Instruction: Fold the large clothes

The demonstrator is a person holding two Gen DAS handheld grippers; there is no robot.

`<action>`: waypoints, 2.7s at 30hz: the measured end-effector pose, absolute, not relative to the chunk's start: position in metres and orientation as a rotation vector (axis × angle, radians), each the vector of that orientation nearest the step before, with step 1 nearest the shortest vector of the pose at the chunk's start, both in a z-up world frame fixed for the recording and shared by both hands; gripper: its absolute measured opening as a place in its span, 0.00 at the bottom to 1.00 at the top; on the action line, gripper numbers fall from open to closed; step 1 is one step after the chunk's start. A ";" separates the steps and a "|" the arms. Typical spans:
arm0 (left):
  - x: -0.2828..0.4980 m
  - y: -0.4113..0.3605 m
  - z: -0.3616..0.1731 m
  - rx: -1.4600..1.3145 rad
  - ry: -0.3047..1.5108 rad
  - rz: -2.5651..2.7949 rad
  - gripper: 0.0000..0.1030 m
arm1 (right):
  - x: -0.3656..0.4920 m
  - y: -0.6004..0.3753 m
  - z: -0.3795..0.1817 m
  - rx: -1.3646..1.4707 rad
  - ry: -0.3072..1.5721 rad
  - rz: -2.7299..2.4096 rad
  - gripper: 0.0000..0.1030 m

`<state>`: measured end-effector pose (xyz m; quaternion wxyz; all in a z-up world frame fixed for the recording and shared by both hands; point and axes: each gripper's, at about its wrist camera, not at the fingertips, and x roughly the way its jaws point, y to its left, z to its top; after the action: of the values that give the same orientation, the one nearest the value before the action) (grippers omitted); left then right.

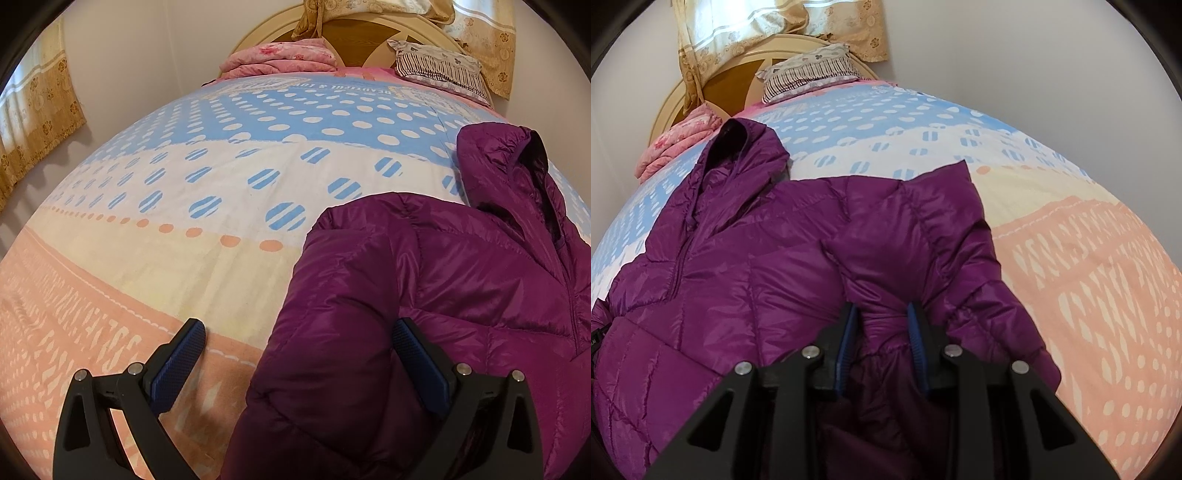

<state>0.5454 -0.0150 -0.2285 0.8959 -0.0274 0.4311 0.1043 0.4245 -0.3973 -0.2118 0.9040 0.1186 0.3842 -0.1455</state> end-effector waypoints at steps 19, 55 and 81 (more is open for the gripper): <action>0.590 -0.031 -0.142 -0.026 0.867 -0.010 0.99 | 0.478 -0.385 -0.139 0.193 0.801 -0.045 0.72; 0.768 -0.152 -0.152 0.091 0.782 -0.237 0.00 | 0.675 -0.357 -0.154 0.058 0.834 0.108 0.06; 0.534 -0.078 -0.116 -0.047 0.613 -0.404 0.00 | 0.487 -0.338 -0.115 0.041 0.631 0.187 0.06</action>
<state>0.5339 -0.0781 -0.1158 0.9331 -0.0229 0.2995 -0.1975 0.4866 -0.3383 -0.1147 0.9462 0.0204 0.3097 0.0919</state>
